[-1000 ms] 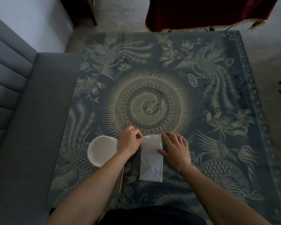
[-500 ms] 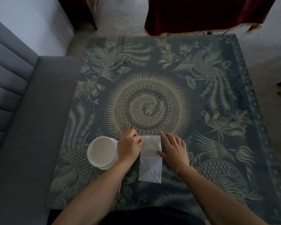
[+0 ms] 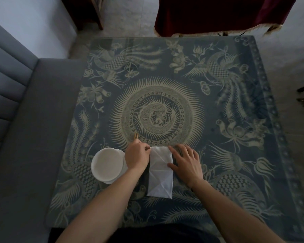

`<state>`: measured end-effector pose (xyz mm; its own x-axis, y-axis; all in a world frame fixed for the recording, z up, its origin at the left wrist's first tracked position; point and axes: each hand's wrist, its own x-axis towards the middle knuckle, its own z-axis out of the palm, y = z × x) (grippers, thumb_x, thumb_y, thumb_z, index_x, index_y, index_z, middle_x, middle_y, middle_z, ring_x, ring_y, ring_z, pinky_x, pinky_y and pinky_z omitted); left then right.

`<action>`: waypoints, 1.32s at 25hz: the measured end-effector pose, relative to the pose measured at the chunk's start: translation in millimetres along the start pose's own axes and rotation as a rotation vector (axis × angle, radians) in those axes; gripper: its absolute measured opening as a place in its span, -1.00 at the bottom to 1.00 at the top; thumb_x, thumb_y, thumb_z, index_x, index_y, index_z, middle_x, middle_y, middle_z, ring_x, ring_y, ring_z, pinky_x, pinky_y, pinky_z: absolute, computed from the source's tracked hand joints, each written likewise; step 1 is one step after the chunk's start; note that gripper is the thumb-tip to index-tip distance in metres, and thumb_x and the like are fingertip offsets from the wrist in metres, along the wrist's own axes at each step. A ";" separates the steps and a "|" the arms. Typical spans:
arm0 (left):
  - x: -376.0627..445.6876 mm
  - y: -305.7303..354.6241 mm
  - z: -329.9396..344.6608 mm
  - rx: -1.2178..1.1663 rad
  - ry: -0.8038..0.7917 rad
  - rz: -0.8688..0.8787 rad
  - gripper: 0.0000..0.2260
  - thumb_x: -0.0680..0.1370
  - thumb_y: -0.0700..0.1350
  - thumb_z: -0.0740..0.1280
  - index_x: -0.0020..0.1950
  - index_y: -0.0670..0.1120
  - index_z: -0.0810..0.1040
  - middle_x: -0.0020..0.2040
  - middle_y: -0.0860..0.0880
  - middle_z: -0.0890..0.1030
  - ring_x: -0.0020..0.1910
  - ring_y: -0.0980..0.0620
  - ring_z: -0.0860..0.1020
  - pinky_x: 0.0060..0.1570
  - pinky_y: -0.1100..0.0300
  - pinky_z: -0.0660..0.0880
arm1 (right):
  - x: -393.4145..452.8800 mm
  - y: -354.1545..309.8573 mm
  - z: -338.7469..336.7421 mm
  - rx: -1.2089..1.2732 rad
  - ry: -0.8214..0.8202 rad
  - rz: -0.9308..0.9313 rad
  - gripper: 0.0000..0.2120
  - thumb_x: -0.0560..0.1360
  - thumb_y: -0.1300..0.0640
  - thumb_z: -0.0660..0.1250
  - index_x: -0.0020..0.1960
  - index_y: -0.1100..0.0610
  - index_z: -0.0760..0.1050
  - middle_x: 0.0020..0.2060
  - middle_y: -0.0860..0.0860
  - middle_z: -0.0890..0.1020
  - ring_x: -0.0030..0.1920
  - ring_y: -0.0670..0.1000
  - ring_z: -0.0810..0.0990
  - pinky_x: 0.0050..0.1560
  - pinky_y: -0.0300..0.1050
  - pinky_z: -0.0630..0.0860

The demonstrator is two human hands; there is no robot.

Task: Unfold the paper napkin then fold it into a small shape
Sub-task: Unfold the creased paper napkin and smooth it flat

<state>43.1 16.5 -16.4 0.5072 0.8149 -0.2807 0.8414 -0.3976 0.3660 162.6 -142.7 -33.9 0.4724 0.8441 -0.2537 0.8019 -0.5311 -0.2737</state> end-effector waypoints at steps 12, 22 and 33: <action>7.3 -4.9 2.7 -0.055 0.014 0.051 -0.93 0.51 -0.06 0.42 -0.13 -0.02 0.67 -0.07 0.00 0.56 -0.03 -0.04 0.50 -0.08 0.09 0.45 | -2.4 0.5 0.5 -0.005 0.050 -0.006 -0.37 0.42 -0.17 0.47 0.43 -0.02 0.42 0.36 0.07 0.46 0.38 0.16 0.38 0.35 0.20 0.32; -18.1 -12.6 4.4 -0.065 0.113 0.313 -0.92 0.45 -0.15 0.48 -0.19 -0.12 0.62 -0.16 0.00 0.52 -0.14 -0.01 0.51 -0.30 0.13 0.46 | -3.3 -0.7 2.5 0.036 0.100 -0.010 -0.29 0.38 -0.14 0.51 0.46 -0.01 0.38 0.30 0.03 0.49 0.32 0.13 0.42 0.31 0.15 0.36; -19.2 24.8 -6.9 -0.687 -0.257 -0.102 -0.91 0.43 -0.13 0.45 -0.25 0.03 0.60 -0.27 0.06 0.66 -0.24 0.07 0.62 -0.25 0.27 0.53 | -10.5 -33.8 -11.7 0.347 -0.016 0.180 -0.45 0.35 -0.53 0.19 0.04 -0.11 0.42 -0.17 -0.19 0.58 -0.23 -0.13 0.57 -0.30 -0.13 0.51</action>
<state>53.0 -6.0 4.2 0.5313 0.6759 -0.5107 0.6230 0.0968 0.7762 134.8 -132.7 -11.1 0.5859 0.7355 -0.3401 0.5343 -0.6662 -0.5202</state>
